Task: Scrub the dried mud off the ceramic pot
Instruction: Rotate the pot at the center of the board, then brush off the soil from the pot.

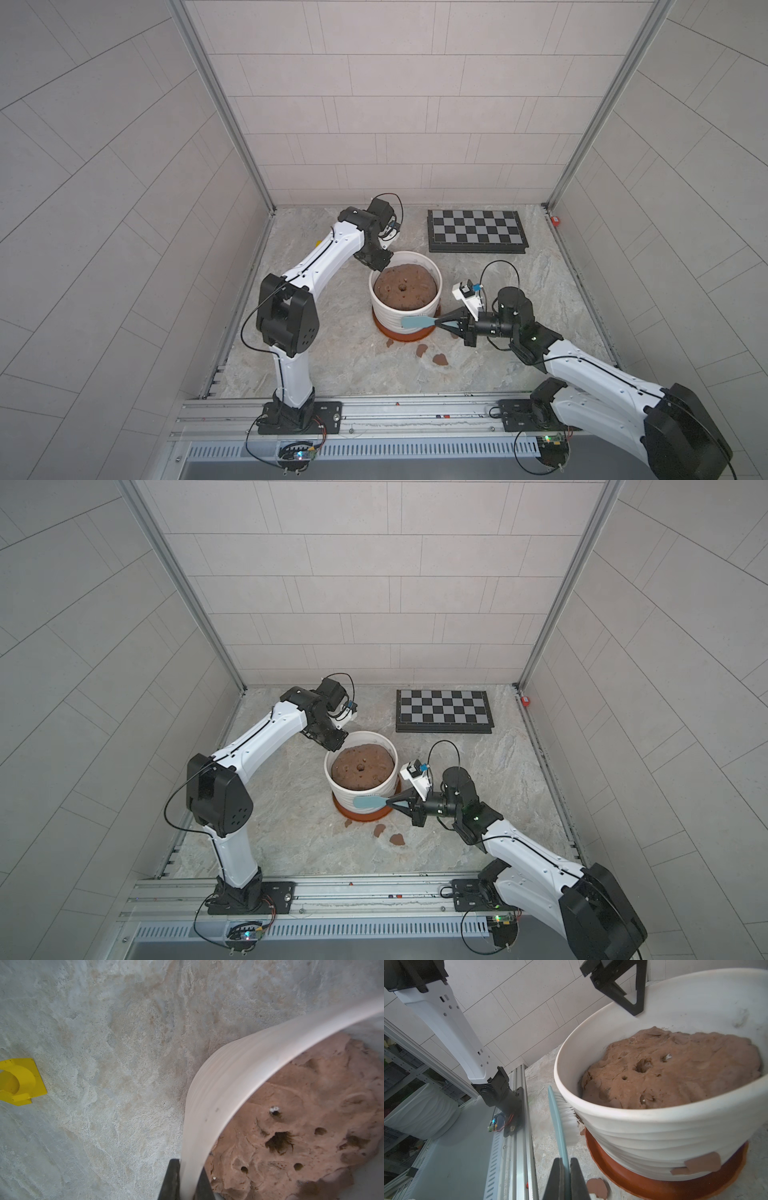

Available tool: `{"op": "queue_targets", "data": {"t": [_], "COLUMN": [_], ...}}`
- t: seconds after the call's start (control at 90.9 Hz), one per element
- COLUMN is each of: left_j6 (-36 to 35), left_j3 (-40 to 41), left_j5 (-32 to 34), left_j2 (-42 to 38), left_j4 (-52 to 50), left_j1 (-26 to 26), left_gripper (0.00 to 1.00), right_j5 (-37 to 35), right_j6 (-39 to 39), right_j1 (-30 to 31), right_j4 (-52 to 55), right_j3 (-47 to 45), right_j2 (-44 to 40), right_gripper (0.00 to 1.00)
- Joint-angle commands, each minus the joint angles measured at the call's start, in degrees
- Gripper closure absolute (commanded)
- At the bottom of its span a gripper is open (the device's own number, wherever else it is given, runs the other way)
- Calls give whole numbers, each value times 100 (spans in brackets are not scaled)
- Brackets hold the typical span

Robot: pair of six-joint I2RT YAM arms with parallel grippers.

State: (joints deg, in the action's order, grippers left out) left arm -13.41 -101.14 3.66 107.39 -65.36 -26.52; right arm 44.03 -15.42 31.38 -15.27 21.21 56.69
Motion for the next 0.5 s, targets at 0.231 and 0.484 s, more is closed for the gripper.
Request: {"op": "queue_targets", "data": {"t": [0.231,0.484], "left_j6": [-390,-323], "left_j3": [-232,-303], "left_j5": [-589,-569], "left_j2": [53,141], "left_j4": [-223,-223], "left_j1": [-8,7], "left_gripper": [100,100], "right_j5": [-633,-549], "right_j6": [-38,-117], "right_j1": [-184,-38], "right_j4": [-328,-519], "right_j3": [-224,-506], "right_j2": [786,883], "right_gripper": [100,100]}}
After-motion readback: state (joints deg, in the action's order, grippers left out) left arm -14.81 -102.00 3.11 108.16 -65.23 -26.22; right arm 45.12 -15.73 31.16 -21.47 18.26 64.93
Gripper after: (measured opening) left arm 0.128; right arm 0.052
